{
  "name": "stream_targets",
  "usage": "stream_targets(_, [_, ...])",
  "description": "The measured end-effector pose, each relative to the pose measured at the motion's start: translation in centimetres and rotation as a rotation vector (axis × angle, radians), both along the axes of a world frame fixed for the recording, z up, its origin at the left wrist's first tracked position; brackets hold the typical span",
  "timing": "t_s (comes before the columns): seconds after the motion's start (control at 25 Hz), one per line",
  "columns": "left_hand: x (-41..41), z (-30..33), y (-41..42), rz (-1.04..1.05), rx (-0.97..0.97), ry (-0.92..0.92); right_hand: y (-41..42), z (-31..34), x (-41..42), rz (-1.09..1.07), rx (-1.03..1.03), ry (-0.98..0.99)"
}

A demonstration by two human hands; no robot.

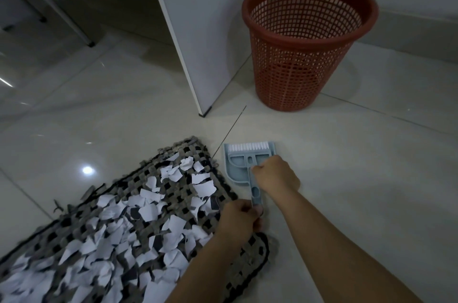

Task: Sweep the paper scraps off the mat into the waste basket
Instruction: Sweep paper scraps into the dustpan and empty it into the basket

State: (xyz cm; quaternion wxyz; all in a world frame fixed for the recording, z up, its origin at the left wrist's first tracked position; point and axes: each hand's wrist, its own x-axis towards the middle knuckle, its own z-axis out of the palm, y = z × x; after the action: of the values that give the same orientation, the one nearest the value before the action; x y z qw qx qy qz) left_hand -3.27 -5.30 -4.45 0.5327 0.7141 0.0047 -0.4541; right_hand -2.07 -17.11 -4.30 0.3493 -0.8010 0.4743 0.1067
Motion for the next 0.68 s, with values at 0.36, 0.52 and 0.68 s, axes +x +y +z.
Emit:
stream_targets(0.36, [0.4, 2.0, 0.8, 0.076, -0.026, 0.134, 0.2, 2.8, 0.3, 0.013, 0.026, -0.243])
stream_targets(0.52, [2.6, 3.7, 1.7, 0.083, 0.103, -0.078, 1.9, 5.4, 0.5, 0.063, -0.021, -0.592])
stream_targets(0.68, [8.7, 6.8, 7.0, 0.046, 0.370, -0.410, 4.9, 9.4, 1.5, 0.274, 0.129, -0.650])
